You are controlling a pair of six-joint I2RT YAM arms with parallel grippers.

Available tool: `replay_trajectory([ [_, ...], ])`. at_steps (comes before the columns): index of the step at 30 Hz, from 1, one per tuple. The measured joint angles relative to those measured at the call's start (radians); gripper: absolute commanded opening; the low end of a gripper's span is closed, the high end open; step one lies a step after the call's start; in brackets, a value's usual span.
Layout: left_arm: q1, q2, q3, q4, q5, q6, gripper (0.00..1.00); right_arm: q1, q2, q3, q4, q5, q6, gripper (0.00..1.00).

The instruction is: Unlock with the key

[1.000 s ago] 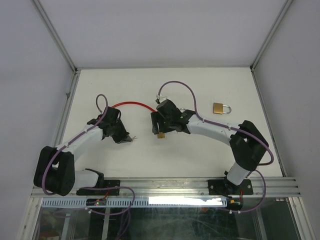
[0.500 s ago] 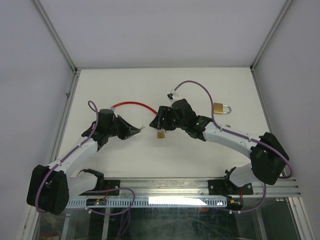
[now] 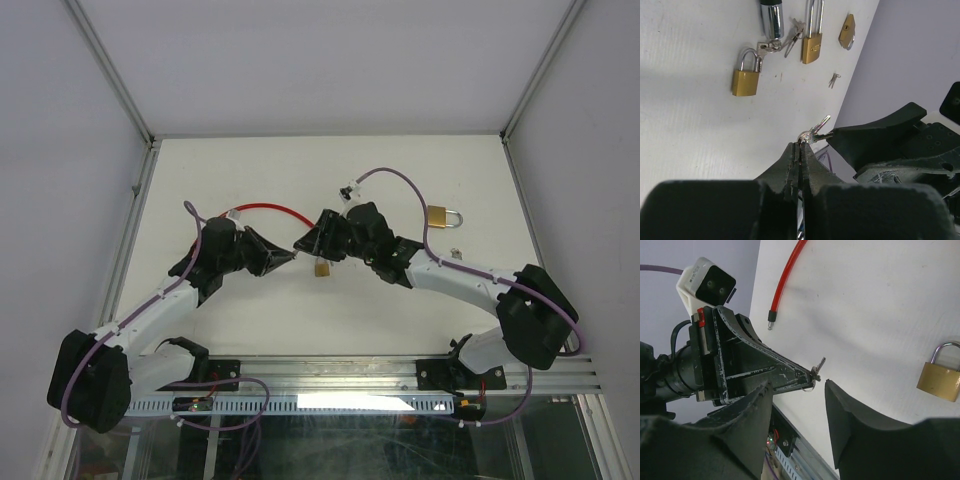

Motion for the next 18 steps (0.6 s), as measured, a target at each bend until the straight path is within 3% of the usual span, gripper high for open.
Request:
replay_trajectory([
  [10,-0.056,-0.005,0.000,0.023,-0.014,-0.031,0.00,0.003,-0.001,-0.019,0.022,0.037,0.026,0.30],
  [18,-0.082,-0.008,0.000,0.037,-0.030,-0.042,0.00,0.003,-0.019,-0.043,0.021,0.043,0.034,0.00],
])
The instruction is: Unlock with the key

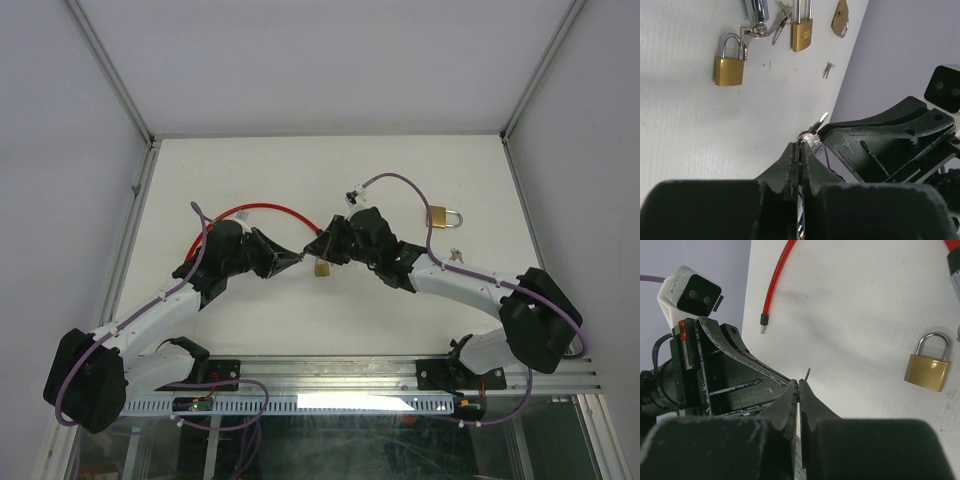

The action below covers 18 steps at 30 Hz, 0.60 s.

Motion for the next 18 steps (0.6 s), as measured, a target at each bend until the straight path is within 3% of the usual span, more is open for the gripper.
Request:
replay_trajectory([
  [2,-0.001,0.000,0.000,0.003,0.000,-0.002,0.08,0.000,-0.011,-0.009,-0.008,0.005,0.000,0.00],
  [6,-0.001,-0.005,-0.001,0.009,-0.002,-0.005,0.35,0.000,-0.030,-0.010,-0.029,0.011,-0.010,0.00],
  [8,-0.001,-0.011,-0.002,0.008,-0.015,-0.003,0.43,-0.003,-0.043,-0.010,-0.048,0.010,-0.027,0.00],
  [13,-0.001,-0.047,-0.001,-0.036,-0.061,0.051,0.53,-0.054,-0.061,0.020,-0.150,-0.029,-0.109,0.00],
  [18,-0.001,-0.091,0.020,-0.071,-0.109,0.186,0.55,-0.124,-0.087,0.065,-0.249,-0.055,-0.156,0.00],
])
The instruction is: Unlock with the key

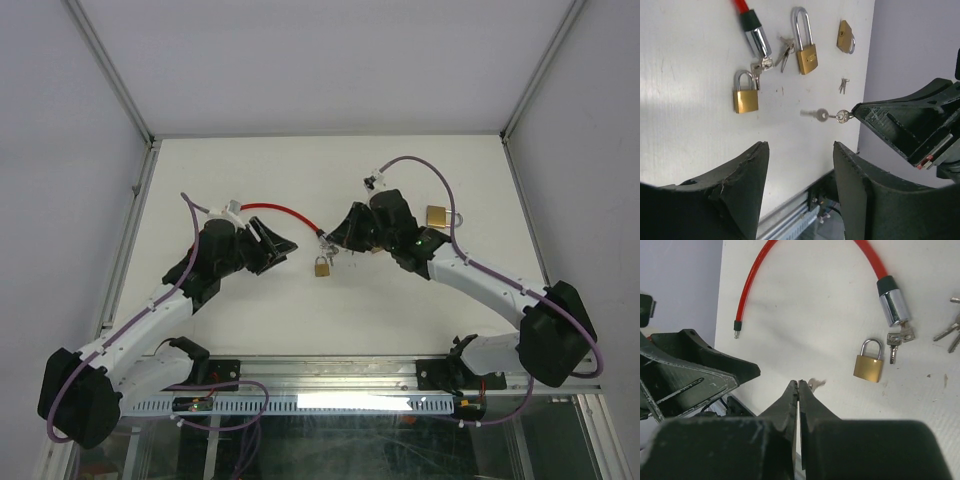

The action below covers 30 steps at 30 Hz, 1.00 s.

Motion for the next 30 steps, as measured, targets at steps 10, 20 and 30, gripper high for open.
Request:
replay_trajectory([
  [10,-0.083,-0.068,0.036,0.087,-0.079,0.462,0.58,-0.016,-0.018,0.177,-0.240,0.005,0.031,0.00],
  [20,-0.259,-0.121,-0.054,0.400,-0.118,0.953,0.57,-0.016,-0.025,0.198,-0.340,0.008,0.152,0.00],
  [30,-0.467,0.023,-0.114,0.694,-0.231,1.395,0.51,-0.012,-0.123,0.189,-0.367,0.029,0.230,0.00],
])
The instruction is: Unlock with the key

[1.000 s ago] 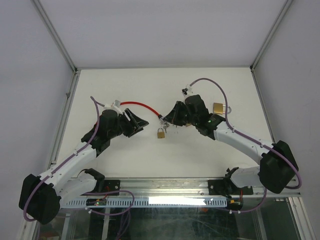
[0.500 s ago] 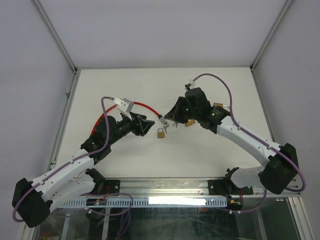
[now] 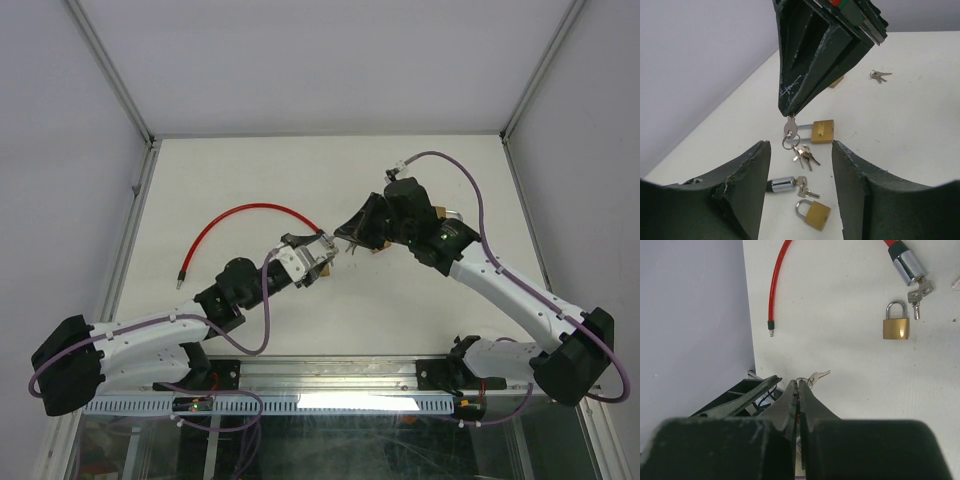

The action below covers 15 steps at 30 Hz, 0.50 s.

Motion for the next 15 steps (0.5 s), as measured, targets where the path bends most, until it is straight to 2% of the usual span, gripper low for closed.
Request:
replay_trajectory([
  [9,-0.051,0.101,-0.009,0.222,-0.108,0.218,0.38,0.000,-0.017,-0.018,-0.001,0.000,0.013,0.00],
  [15,-0.077,0.151,-0.009,0.280,-0.124,0.299,0.36,0.000,-0.019,-0.039,-0.004,0.000,0.018,0.00],
])
